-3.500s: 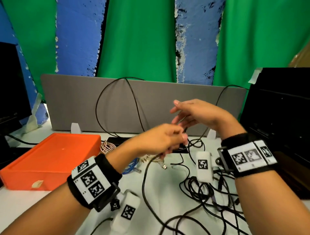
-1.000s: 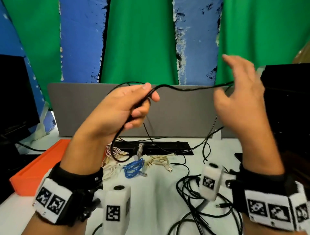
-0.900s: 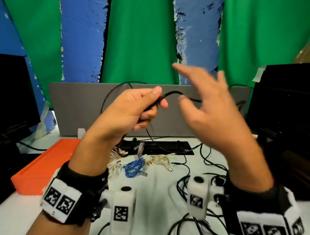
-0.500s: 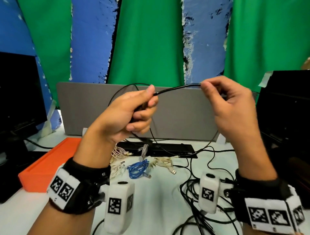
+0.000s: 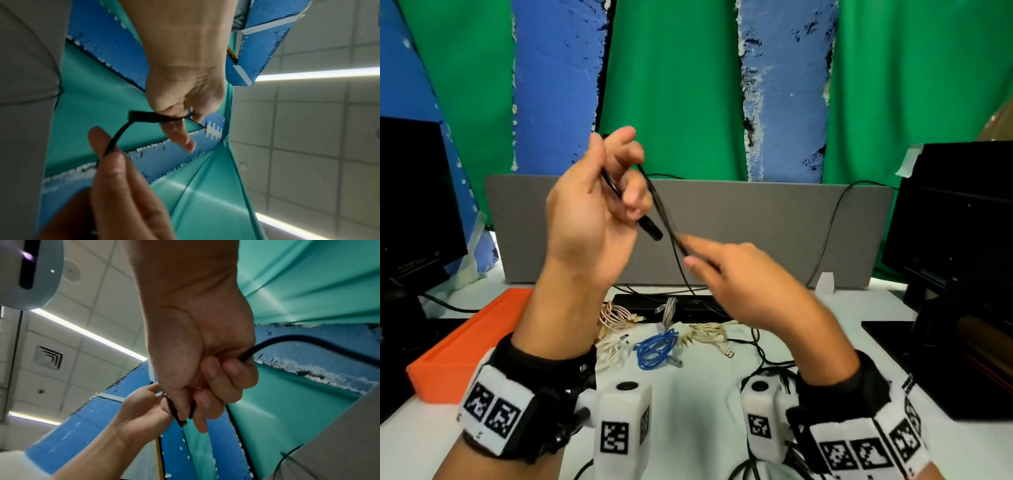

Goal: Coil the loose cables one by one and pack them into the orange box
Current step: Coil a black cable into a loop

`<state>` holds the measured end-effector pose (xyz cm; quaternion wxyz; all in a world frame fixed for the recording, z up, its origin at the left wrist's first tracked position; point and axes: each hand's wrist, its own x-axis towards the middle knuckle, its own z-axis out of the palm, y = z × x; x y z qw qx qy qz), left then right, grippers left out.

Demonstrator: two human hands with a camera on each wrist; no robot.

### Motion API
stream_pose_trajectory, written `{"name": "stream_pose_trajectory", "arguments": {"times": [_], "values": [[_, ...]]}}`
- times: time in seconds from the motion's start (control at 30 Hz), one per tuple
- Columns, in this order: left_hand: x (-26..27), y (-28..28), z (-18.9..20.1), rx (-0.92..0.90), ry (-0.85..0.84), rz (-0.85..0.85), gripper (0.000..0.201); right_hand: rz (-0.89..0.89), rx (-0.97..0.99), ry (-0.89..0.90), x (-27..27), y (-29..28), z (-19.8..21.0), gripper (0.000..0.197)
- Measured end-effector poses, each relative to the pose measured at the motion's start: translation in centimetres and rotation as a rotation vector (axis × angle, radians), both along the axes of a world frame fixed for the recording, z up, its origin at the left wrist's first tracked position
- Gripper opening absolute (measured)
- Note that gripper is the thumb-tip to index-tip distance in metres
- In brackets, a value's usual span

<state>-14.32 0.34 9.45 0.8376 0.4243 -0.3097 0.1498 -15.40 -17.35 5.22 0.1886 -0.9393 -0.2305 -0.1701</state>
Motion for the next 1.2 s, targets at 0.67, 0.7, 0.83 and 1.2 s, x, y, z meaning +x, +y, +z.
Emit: {"name": "stream_pose_trajectory", "arguments": {"times": [0.67,0.7,0.83,1.2], "values": [[-2.2,-1.5,-0.6,0.17,-0.116,-0.751,0.033,0.416,0.84,-0.278,-2.5,-1.6,3.1,0.015],[-2.2,-1.5,-0.4,0.046,-0.124,-0.801,0.035,0.366,0.815,-0.27,-2.1,-1.5,2.8,0.017],[-1.1,-0.4,0.1,-0.242,-0.098,-0.669,0.046,0.184,0.507,-0.132,-1.4,-0.1,1.3,0.034],[0.2,-0.2,-1.3,0.992,-0.204,0.514,0.023,0.286,0.064,0.011,-3.2,0.7,1.5,0.009]]}}
